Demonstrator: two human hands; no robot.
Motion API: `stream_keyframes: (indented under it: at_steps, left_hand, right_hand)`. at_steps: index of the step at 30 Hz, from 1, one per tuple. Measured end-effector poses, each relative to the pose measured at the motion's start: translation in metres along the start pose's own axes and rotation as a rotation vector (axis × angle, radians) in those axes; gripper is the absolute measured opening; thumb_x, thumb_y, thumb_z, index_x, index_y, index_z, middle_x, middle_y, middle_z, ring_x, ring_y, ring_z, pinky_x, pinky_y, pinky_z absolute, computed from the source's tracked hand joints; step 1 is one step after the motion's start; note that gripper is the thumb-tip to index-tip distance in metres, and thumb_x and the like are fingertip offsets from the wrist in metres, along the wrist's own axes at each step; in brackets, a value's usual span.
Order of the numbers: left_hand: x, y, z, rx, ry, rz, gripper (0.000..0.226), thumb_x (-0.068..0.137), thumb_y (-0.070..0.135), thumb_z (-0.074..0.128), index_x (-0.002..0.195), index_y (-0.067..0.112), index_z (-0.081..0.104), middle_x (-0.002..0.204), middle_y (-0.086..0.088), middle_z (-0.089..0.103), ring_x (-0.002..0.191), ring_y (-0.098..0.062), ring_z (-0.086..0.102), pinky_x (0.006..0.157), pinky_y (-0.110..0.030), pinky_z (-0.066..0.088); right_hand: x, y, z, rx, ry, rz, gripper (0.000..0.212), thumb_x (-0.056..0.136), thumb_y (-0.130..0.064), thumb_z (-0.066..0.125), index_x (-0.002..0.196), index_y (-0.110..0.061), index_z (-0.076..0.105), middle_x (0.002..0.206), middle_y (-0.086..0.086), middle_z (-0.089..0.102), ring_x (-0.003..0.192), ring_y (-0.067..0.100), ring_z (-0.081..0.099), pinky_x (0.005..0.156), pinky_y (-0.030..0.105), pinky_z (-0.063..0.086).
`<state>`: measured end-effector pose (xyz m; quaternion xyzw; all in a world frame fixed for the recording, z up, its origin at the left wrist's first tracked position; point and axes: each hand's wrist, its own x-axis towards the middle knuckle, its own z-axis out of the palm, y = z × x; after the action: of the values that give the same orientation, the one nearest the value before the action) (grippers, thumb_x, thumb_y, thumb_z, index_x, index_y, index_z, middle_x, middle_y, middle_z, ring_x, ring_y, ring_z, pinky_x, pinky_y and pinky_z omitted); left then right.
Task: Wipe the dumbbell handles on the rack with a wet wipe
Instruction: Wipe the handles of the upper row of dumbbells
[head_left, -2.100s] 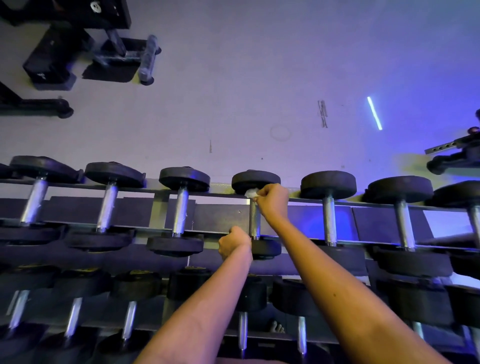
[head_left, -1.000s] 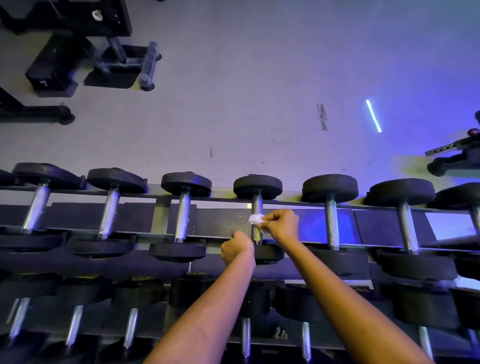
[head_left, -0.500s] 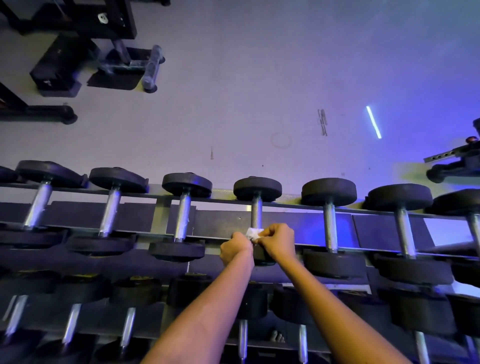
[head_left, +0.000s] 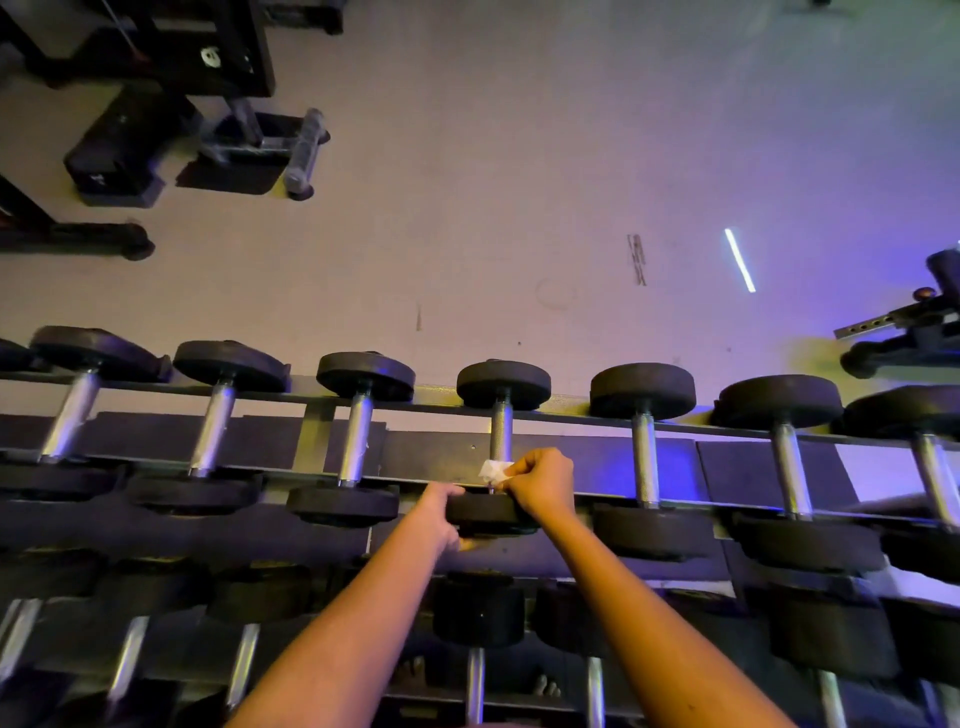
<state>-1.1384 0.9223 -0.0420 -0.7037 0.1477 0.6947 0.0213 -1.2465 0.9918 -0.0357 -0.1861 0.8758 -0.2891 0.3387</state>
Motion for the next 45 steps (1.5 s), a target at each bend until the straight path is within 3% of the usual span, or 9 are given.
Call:
stream_keyframes:
  at_steps: [9, 12, 16, 21, 27, 30, 34, 40, 45]
  left_hand:
    - [0.033, 0.008, -0.008, 0.138, -0.291, -0.140, 0.038, 0.090, 0.014, 0.054, 0.127, 0.003, 0.054, 0.115, -0.029, 0.061, 0.110, -0.046, 0.057, 0.101, -0.064, 0.038]
    - [0.033, 0.010, -0.008, 0.147, -0.301, -0.129, 0.037, 0.089, 0.009, 0.053, 0.125, 0.003, 0.054, 0.113, -0.029, 0.060, 0.105, -0.047, 0.058, 0.093, -0.065, 0.042]
    - [0.025, 0.010, -0.002, 0.147, -0.177, -0.078, 0.031, 0.089, 0.008, 0.051, 0.120, 0.004, 0.052, 0.103, -0.028, 0.060, 0.093, -0.046, 0.058, 0.084, -0.067, 0.042]
    - [0.002, -0.014, 0.031, -0.173, 0.081, 0.124, 0.019, 0.084, 0.004, 0.054, 0.103, 0.005, 0.054, 0.101, -0.022, 0.063, 0.077, -0.037, 0.062, 0.066, -0.052, 0.054]
    - [-0.011, -0.021, 0.045, -0.309, 0.258, 0.203, 0.019, 0.085, 0.010, 0.054, 0.102, 0.002, 0.056, 0.090, -0.015, 0.062, 0.069, -0.030, 0.062, 0.065, -0.039, 0.057]
    - [-0.012, -0.019, 0.042, -0.233, 0.278, 0.225, 0.023, 0.090, 0.019, 0.053, 0.106, 0.002, 0.058, 0.090, -0.013, 0.061, 0.080, -0.029, 0.064, 0.070, -0.039, 0.057]
    - [-0.012, -0.018, 0.042, -0.036, 0.393, 0.295, 0.034, 0.091, 0.021, 0.053, 0.117, 0.000, 0.059, 0.119, -0.019, 0.059, 0.096, -0.035, 0.062, 0.076, -0.042, 0.055]
    - [-0.017, -0.015, 0.041, 0.024, 0.428, 0.353, 0.031, 0.091, 0.021, 0.046, 0.108, 0.001, 0.062, 0.108, -0.019, 0.064, 0.084, -0.036, 0.061, 0.075, -0.041, 0.055]
    - [-0.013, -0.019, 0.041, 0.119, 0.486, 0.424, 0.040, 0.093, 0.026, 0.041, 0.107, -0.003, 0.065, 0.114, -0.026, 0.063, 0.099, -0.042, 0.060, 0.088, -0.047, 0.049]
  right_hand:
    - [0.008, 0.002, 0.000, -0.050, -0.004, -0.024, 0.005, 0.078, -0.007, 0.073, 0.079, -0.002, 0.074, 0.083, 0.013, 0.070, 0.078, 0.017, 0.063, 0.074, 0.029, 0.054]
    - [0.007, 0.002, 0.000, -0.063, 0.000, -0.033, 0.003, 0.078, -0.006, 0.073, 0.078, -0.003, 0.073, 0.084, 0.013, 0.069, 0.078, 0.016, 0.062, 0.077, 0.030, 0.055]
    - [0.006, 0.002, -0.002, -0.046, -0.005, -0.033, 0.005, 0.080, -0.006, 0.073, 0.082, -0.002, 0.073, 0.086, 0.011, 0.069, 0.080, 0.014, 0.061, 0.077, 0.027, 0.052]
    - [0.003, -0.001, 0.000, 0.059, 0.064, -0.018, 0.004, 0.079, -0.007, 0.075, 0.078, -0.003, 0.074, 0.085, 0.011, 0.071, 0.079, 0.014, 0.062, 0.075, 0.027, 0.053]
    - [0.005, 0.001, 0.002, 0.102, 0.073, -0.010, 0.009, 0.078, -0.011, 0.077, 0.081, -0.004, 0.074, 0.088, 0.011, 0.072, 0.080, 0.015, 0.063, 0.073, 0.026, 0.052]
    - [0.006, -0.003, 0.002, 0.118, 0.072, -0.019, 0.013, 0.079, -0.014, 0.077, 0.083, -0.002, 0.073, 0.088, 0.010, 0.070, 0.081, 0.015, 0.062, 0.075, 0.026, 0.051]
    - [0.022, -0.025, -0.008, 0.155, 0.133, -0.092, 0.013, 0.081, -0.011, 0.075, 0.089, -0.001, 0.074, 0.083, 0.010, 0.068, 0.076, 0.014, 0.058, 0.069, 0.024, 0.046]
    - [0.046, -0.051, -0.008, 0.120, 0.192, -0.098, 0.009, 0.080, -0.006, 0.074, 0.087, 0.000, 0.075, 0.085, 0.013, 0.070, 0.074, 0.017, 0.057, 0.072, 0.023, 0.049]
    - [0.013, -0.016, -0.005, 0.022, 0.063, -0.047, 0.016, 0.071, -0.012, 0.081, 0.071, 0.001, 0.073, 0.071, 0.016, 0.066, 0.066, 0.020, 0.056, 0.060, 0.029, 0.049]
